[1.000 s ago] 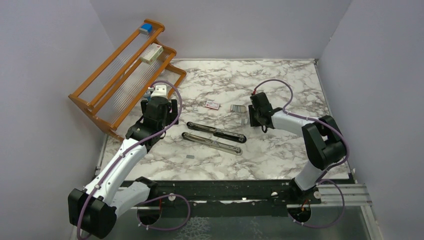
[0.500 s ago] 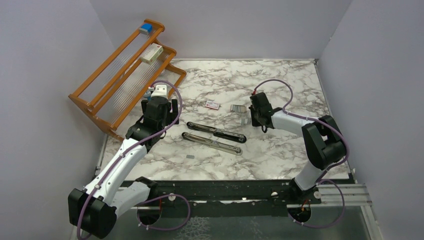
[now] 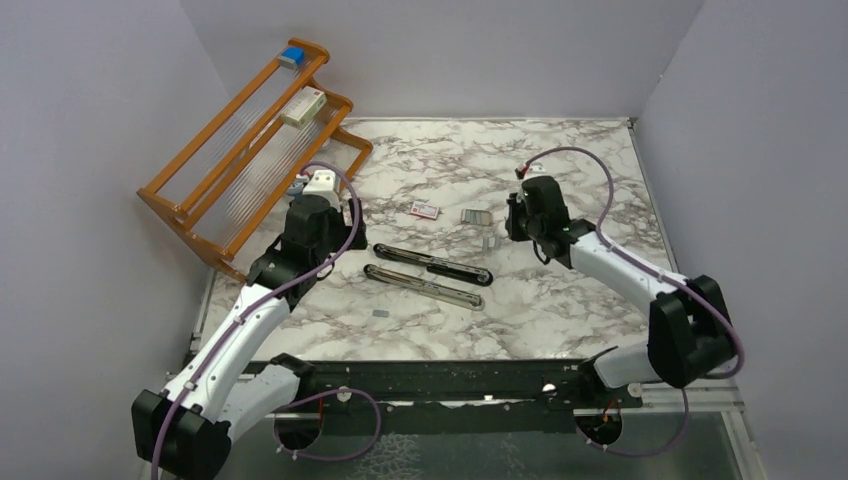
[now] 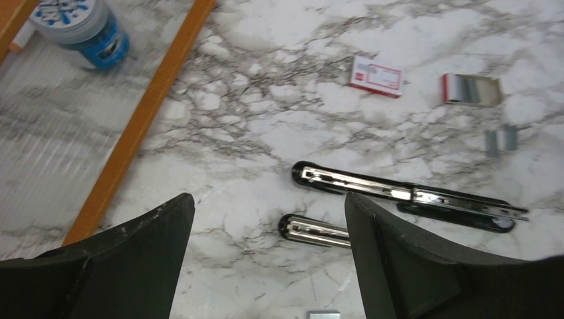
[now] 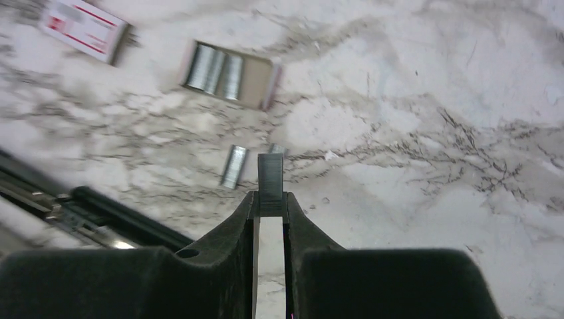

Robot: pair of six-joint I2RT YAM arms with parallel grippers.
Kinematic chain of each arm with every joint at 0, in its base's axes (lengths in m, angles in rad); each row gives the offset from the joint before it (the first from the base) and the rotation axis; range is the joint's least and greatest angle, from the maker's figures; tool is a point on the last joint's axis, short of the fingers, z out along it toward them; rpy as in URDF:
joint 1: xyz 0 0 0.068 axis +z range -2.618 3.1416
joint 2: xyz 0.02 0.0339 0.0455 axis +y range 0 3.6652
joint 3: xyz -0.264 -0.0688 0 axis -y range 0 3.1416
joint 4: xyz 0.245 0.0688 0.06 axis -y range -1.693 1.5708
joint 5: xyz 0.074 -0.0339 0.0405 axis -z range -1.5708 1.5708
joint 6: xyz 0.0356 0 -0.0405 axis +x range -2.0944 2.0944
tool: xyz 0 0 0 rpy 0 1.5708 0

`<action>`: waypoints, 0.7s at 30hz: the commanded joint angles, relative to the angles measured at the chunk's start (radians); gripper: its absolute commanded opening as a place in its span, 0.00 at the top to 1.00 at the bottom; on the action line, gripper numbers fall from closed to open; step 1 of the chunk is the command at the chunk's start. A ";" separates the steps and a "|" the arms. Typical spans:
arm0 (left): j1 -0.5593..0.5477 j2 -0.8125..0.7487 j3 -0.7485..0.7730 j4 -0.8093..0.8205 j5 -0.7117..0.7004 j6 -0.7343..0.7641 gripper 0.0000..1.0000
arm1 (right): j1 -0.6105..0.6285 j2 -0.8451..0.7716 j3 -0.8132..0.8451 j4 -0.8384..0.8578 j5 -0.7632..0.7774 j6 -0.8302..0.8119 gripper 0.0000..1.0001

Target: Load the staples into the stapler

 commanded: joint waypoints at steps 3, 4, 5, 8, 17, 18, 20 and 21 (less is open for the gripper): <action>0.003 -0.094 0.032 0.248 0.376 -0.080 0.11 | -0.004 -0.239 -0.015 0.122 -0.332 -0.027 0.82; 0.004 -0.108 0.041 0.294 0.421 -0.081 0.10 | -0.004 -0.276 -0.015 0.149 -0.405 -0.033 0.82; 0.005 -0.122 0.048 0.339 0.467 -0.082 0.09 | -0.004 -0.310 -0.011 0.172 -0.485 -0.036 0.81; 0.004 -0.162 0.067 0.458 0.602 -0.086 0.05 | -0.004 -0.401 0.011 0.225 -0.690 -0.018 0.81; -0.003 -0.139 0.044 0.925 1.022 -0.254 0.04 | -0.005 -0.559 0.065 0.429 -1.010 0.063 0.81; -0.010 -0.130 0.035 0.991 1.048 -0.265 0.04 | -0.004 -0.567 0.068 0.448 -1.034 0.075 0.81; -0.042 -0.115 0.032 1.063 1.063 -0.250 0.05 | -0.004 -0.582 0.063 0.509 -1.081 0.109 0.81; -0.067 -0.107 0.031 1.087 1.072 -0.229 0.06 | -0.005 -0.588 0.059 0.534 -1.101 0.126 0.81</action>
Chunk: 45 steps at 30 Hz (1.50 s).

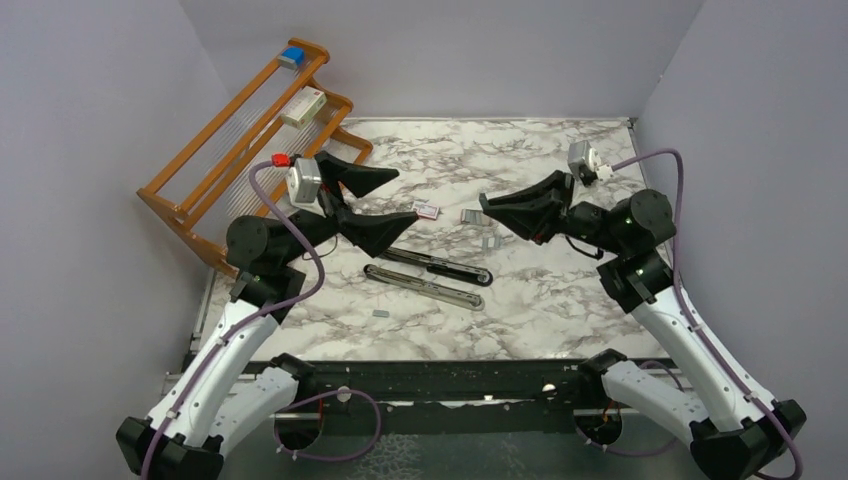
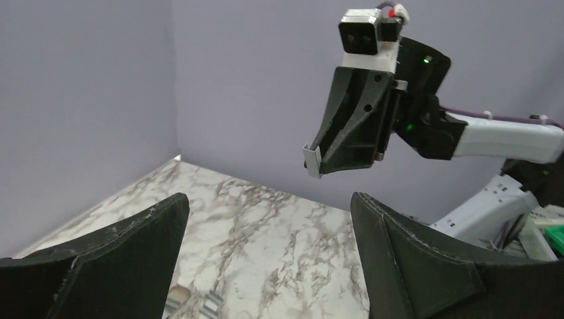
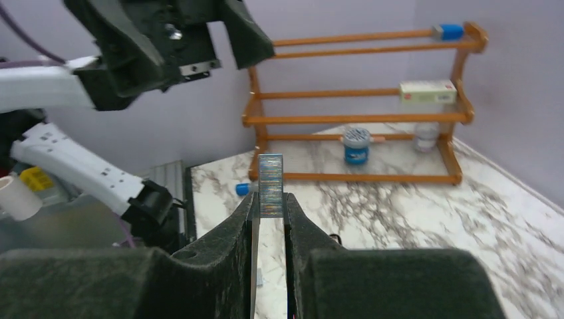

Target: Load the staples into the stapler

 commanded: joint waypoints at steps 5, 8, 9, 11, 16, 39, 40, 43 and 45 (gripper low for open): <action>-0.248 0.093 0.005 0.321 0.180 0.118 0.16 | -0.004 -0.029 0.002 0.231 -0.277 0.117 0.80; -0.300 0.156 0.023 0.334 0.181 0.152 0.20 | -0.004 -0.036 -0.007 0.234 -0.305 0.098 0.80; -0.311 0.173 0.029 0.337 0.176 0.155 0.21 | -0.004 -0.042 -0.010 0.233 -0.311 0.092 0.80; -0.330 0.198 0.043 0.346 0.163 0.160 0.23 | -0.004 -0.058 -0.018 0.234 -0.311 0.086 0.80; -0.354 0.235 0.056 0.353 0.107 0.159 0.24 | -0.004 -0.082 -0.021 0.230 -0.330 0.075 0.80; -0.447 0.303 0.096 0.373 0.051 0.136 0.53 | -0.005 -0.077 -0.029 0.256 -0.337 0.094 0.80; -0.448 0.305 0.098 0.374 0.050 0.134 0.51 | -0.004 -0.078 -0.029 0.258 -0.342 0.096 0.80; -0.450 0.308 0.104 0.373 0.049 0.132 0.51 | -0.004 -0.076 -0.027 0.261 -0.353 0.099 0.80; -0.451 0.310 0.110 0.372 0.047 0.131 0.51 | -0.004 -0.073 -0.025 0.260 -0.359 0.099 0.80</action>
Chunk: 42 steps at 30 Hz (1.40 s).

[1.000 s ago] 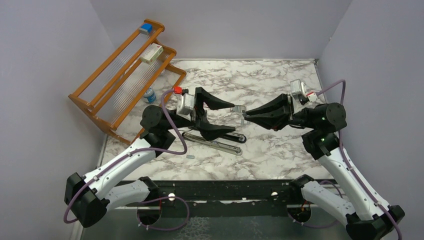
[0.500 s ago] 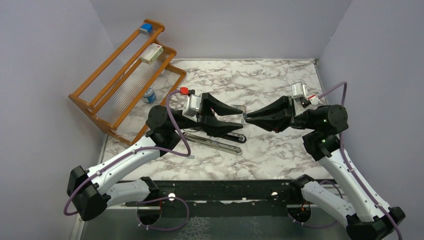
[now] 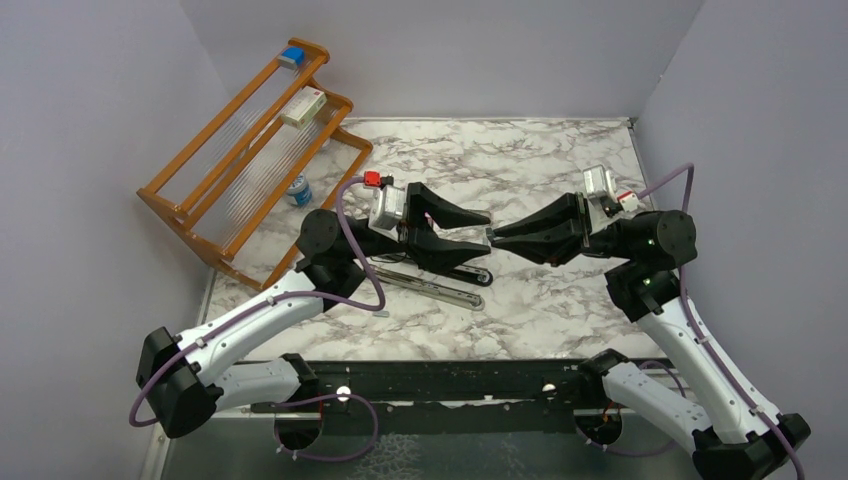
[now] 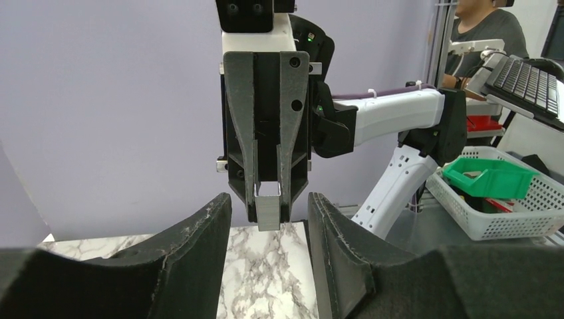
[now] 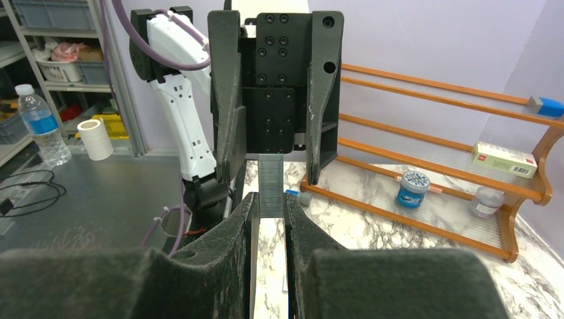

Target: Load the staples into the stapler

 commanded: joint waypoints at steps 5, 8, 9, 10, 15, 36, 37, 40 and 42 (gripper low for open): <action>-0.014 0.008 0.042 0.035 -0.025 -0.002 0.52 | -0.005 0.003 -0.003 0.035 -0.041 0.010 0.80; -0.017 0.011 0.040 0.034 -0.022 -0.002 0.54 | -0.004 0.004 -0.003 0.040 -0.036 0.011 0.80; -0.018 0.013 0.038 0.035 -0.022 -0.002 0.55 | -0.004 0.004 -0.002 0.041 -0.036 0.011 0.80; -0.018 0.013 0.038 0.036 -0.022 -0.002 0.56 | -0.004 0.003 -0.002 0.043 -0.035 0.014 0.80; -0.018 0.013 0.030 0.035 -0.026 -0.001 0.60 | -0.004 0.006 -0.002 0.046 -0.033 0.014 0.80; -0.018 0.010 0.026 0.035 -0.040 0.005 0.96 | -0.004 0.002 0.000 0.028 -0.023 0.004 0.72; -0.017 0.008 0.025 0.035 -0.040 0.011 1.00 | -0.004 -0.001 0.002 0.023 -0.019 0.002 0.68; -0.018 -0.014 0.017 0.035 -0.042 0.032 1.00 | -0.004 -0.017 0.019 -0.019 -0.013 -0.019 0.56; -0.017 -0.035 0.005 0.034 -0.042 0.050 1.00 | -0.004 -0.045 0.027 -0.064 0.005 -0.041 0.52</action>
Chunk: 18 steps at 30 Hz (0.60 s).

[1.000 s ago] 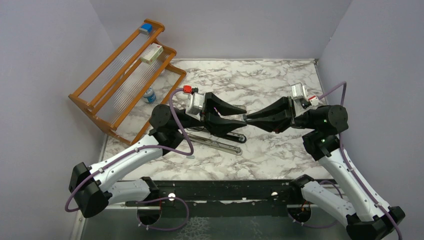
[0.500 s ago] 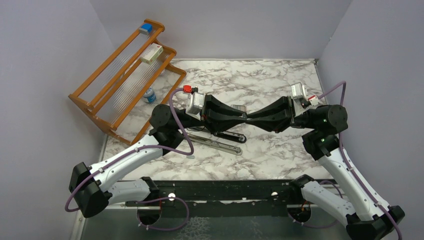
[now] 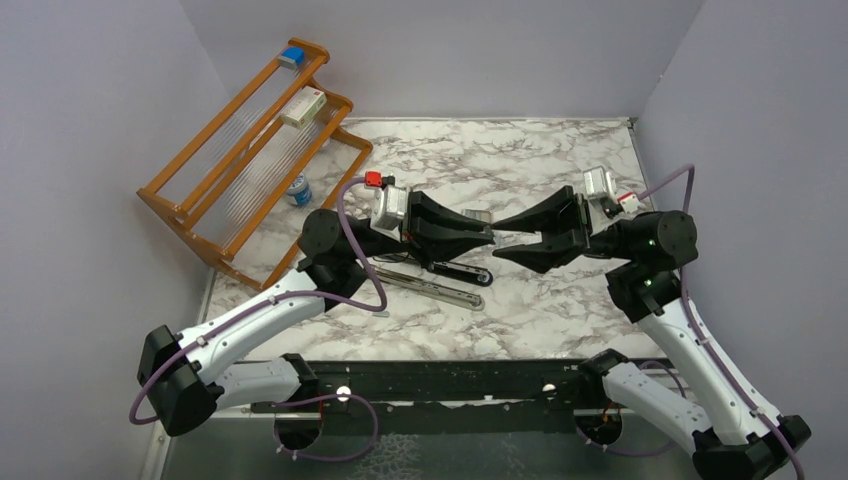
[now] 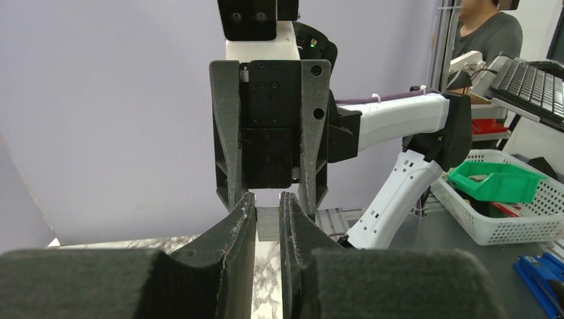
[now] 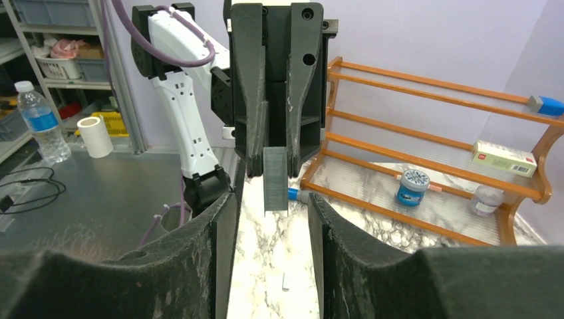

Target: Load the staples into the stapler

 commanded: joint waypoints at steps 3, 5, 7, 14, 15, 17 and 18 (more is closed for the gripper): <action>-0.005 -0.095 -0.029 -0.027 -0.018 0.103 1.00 | -0.004 -0.099 0.030 -0.136 0.077 -0.072 0.49; -0.004 -0.129 -0.019 -0.150 -0.027 0.176 1.00 | -0.004 -0.142 0.027 -0.193 0.177 -0.084 0.48; -0.004 -0.160 0.006 -0.326 -0.045 0.274 1.00 | -0.004 -0.178 0.029 -0.269 0.311 -0.098 0.48; -0.004 -0.160 0.176 -1.097 -0.144 0.648 1.00 | -0.004 -0.242 0.004 -0.449 0.702 -0.100 0.48; -0.004 -0.157 0.182 -1.168 -0.155 0.680 1.00 | -0.004 -0.247 -0.003 -0.453 0.723 -0.096 0.48; -0.004 -0.161 0.171 -1.255 -0.187 0.721 1.00 | -0.004 -0.254 -0.015 -0.447 0.748 -0.085 0.48; -0.005 -0.164 0.155 -1.285 -0.197 0.744 1.00 | -0.004 -0.256 -0.021 -0.444 0.760 -0.078 0.48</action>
